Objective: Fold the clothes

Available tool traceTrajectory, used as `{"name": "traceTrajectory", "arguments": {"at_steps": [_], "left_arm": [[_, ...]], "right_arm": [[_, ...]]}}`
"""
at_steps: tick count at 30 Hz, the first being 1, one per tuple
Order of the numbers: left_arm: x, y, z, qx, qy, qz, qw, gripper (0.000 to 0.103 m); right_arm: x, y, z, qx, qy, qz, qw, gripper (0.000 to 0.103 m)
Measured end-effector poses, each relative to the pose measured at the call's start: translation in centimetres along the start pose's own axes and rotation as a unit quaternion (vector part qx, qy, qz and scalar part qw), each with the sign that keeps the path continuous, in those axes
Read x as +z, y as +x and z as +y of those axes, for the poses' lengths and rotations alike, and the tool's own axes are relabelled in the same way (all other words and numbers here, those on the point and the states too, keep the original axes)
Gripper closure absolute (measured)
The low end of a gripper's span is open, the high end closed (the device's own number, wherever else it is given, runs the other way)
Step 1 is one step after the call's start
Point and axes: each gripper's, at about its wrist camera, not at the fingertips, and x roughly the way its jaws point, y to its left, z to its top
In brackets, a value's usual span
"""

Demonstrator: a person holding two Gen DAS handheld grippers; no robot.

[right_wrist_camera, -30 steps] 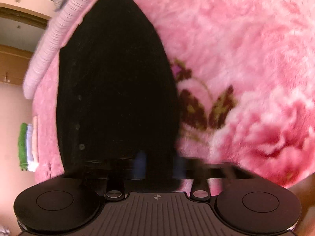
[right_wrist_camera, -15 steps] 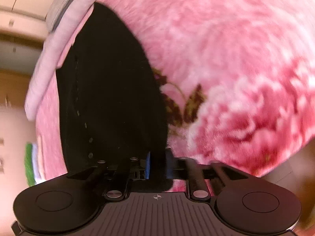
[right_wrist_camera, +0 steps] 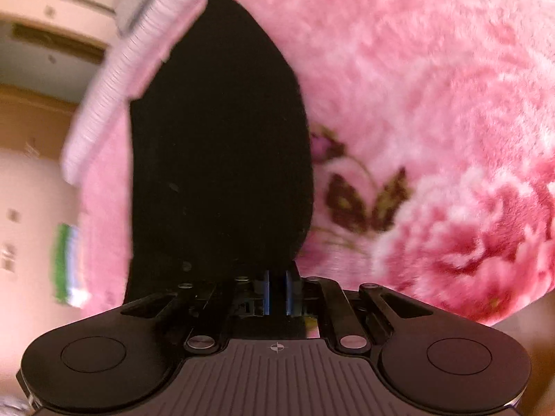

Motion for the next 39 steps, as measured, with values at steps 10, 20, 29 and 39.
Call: {"name": "traceTrajectory", "arguments": {"at_steps": [10, 20, 29, 39], "left_arm": [[-3.4, 3.6, 1.6, 0.151, 0.023, 0.106, 0.9826, 0.087], [1.6, 7.6, -4.2, 0.165, 0.14, 0.045, 0.9752, 0.087], [-3.3, 11.1, -4.6, 0.178, 0.241, 0.063, 0.9519, 0.085], [-3.9, 5.5, -4.9, 0.171, 0.196, 0.118, 0.9583, 0.085]], "right_arm": [[-0.1, 1.1, 0.6, -0.122, -0.072, 0.052, 0.989, 0.081], [2.3, 2.6, 8.2, -0.183, -0.269, -0.064, 0.943, 0.075], [-3.1, 6.2, 7.0, -0.249, -0.373, -0.045, 0.893, 0.073], [-5.3, 0.6, 8.0, -0.25, -0.278, -0.035, 0.927, 0.072]]}}
